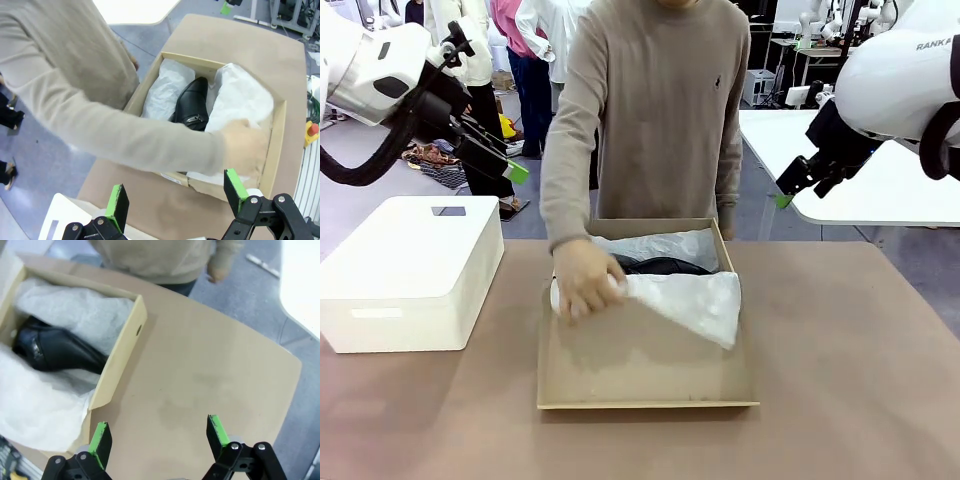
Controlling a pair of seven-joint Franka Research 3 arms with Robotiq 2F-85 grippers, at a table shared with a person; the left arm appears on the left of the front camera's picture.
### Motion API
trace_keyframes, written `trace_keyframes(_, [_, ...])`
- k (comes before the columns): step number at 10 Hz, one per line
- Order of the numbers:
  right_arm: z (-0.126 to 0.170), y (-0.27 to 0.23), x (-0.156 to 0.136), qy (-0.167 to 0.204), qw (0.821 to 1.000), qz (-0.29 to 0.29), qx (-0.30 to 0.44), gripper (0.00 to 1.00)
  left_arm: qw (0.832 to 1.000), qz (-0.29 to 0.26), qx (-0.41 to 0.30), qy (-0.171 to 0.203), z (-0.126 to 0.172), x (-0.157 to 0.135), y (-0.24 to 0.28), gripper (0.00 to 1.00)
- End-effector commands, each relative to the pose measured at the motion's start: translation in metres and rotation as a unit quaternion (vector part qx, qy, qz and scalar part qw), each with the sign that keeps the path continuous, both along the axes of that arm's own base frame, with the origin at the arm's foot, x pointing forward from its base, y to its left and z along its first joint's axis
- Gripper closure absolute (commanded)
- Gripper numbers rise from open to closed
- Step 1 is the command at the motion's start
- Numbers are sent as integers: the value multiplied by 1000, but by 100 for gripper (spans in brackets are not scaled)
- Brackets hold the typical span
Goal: Pack the shoes into the box.
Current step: Close the Shoes Box.
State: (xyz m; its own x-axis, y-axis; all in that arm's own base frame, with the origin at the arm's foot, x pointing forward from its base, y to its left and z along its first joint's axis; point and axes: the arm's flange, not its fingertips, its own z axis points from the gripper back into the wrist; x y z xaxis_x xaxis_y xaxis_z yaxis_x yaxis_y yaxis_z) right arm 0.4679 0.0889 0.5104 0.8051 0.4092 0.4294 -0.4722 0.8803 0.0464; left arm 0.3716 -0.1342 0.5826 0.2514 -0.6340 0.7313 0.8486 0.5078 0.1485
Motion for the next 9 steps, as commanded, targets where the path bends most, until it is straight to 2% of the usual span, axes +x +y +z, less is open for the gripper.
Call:
trace_keyframes(1, [-8, -19, 8, 7, 995, 100, 26, 0, 1000, -11, -8, -1, -2, 1, 2, 0])
trace_keyframes(2, [-13, -22, 9, 7, 991, 131, 33, 0, 1000, -11, -8, -1, -2, 1, 2, 0])
trace_keyframes(4, [-20, -32, 10, 5, 969, 242, 58, 0, 1000, -11, -8, -1, -2, 1, 2, 0])
trace_keyframes(5, [-22, -38, 11, 16, 957, 282, 60, 0, 1000, -11, -8, -1, -2, 1, 2, 0])
trace_keyframes(6, [-25, -43, 13, 17, 948, 312, 64, 15, 1000, -11, -8, -1, -2, 1, 2, 0])
trace_keyframes(9, [-23, -52, 15, 15, 924, 375, 68, 74, 1000, -11, -8, -1, -2, 1, 2, 0])
